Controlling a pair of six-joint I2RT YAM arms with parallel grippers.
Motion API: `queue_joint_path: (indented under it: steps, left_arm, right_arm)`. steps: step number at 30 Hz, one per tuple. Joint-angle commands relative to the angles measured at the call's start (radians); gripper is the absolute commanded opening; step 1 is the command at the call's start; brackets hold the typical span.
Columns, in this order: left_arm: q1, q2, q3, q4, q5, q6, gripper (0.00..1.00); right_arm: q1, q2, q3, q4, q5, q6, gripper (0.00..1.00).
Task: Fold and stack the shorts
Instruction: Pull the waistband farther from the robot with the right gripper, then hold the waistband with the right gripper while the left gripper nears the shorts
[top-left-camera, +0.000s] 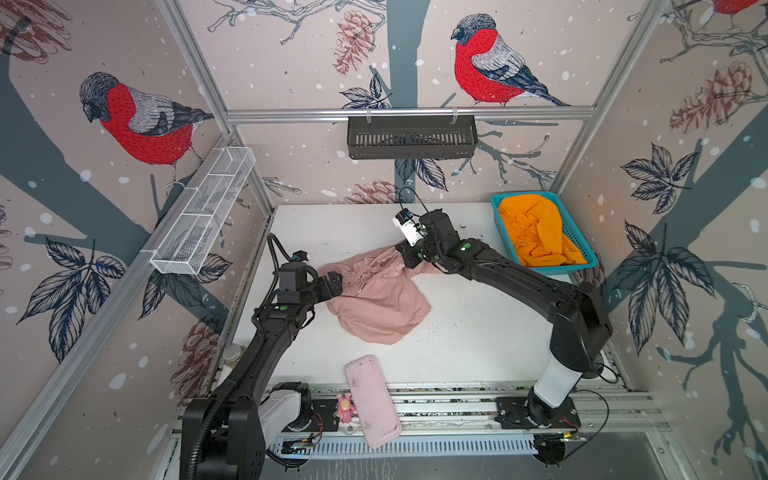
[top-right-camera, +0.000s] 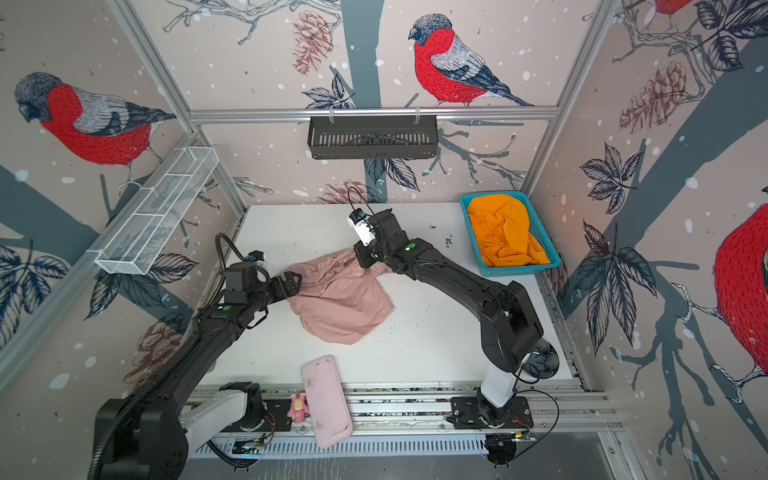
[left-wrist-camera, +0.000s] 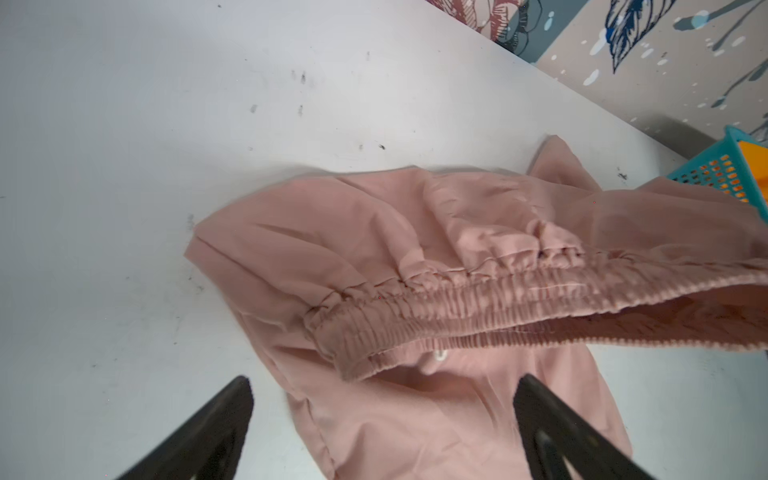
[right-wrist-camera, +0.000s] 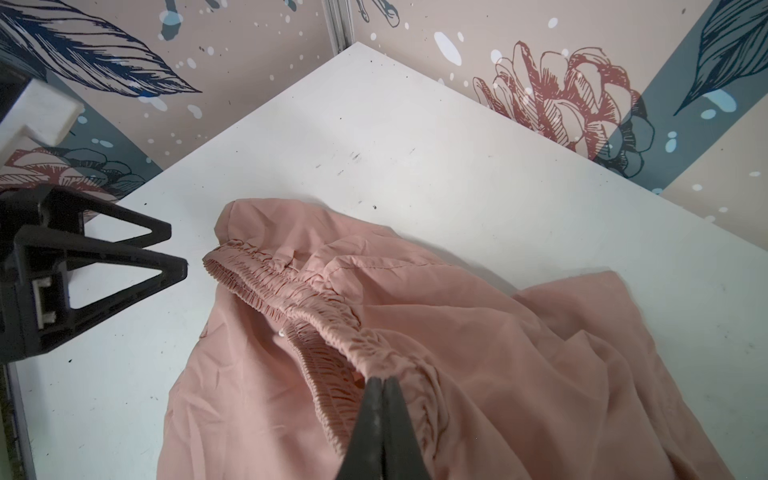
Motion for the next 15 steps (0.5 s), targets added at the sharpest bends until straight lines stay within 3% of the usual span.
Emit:
queue_joint_path:
  steps: [1, 7, 15]
  left_arm:
    - [-0.036, -0.034, -0.031, 0.063, -0.051, 0.016, 0.98]
    - [-0.121, -0.053, -0.075, 0.047, -0.191, 0.056, 0.98]
    - [-0.132, -0.042, -0.111, 0.155, -0.294, 0.173, 0.97]
  right_arm:
    - [-0.027, 0.017, 0.021, 0.031, -0.048, 0.014, 0.01]
    - [-0.065, 0.044, 0.046, 0.039, -0.091, -0.002, 0.01]
    - [-0.110, 0.100, 0.108, 0.010, -0.165, -0.038, 0.01]
